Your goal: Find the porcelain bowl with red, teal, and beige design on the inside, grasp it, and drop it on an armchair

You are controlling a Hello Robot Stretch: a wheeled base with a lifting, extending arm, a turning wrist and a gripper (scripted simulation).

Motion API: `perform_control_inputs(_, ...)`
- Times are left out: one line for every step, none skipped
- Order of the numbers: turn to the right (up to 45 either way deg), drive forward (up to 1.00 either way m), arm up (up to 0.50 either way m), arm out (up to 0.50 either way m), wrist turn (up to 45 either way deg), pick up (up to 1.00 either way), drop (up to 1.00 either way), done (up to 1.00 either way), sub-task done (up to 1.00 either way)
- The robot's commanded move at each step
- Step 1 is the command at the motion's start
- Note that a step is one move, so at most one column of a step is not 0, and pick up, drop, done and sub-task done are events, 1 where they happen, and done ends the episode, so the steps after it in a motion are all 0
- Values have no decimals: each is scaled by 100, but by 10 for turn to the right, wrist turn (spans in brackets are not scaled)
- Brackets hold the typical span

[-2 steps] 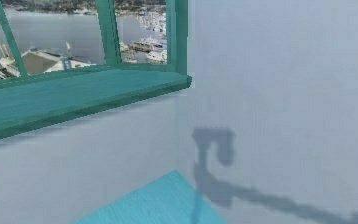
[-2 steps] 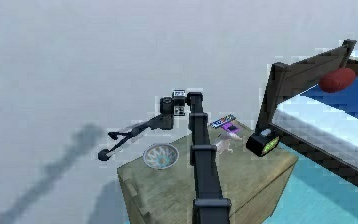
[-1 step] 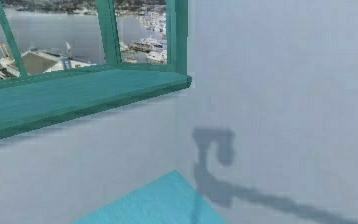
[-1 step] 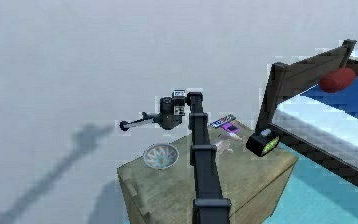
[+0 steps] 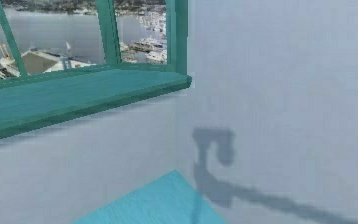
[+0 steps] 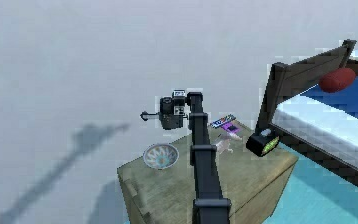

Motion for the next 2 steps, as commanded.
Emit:
perform_control_inputs(0, 0, -30, 0, 0, 0, 0, 0, 0)
perform_control_inputs(0, 0, 0, 0, 0, 100, 0, 0, 0)
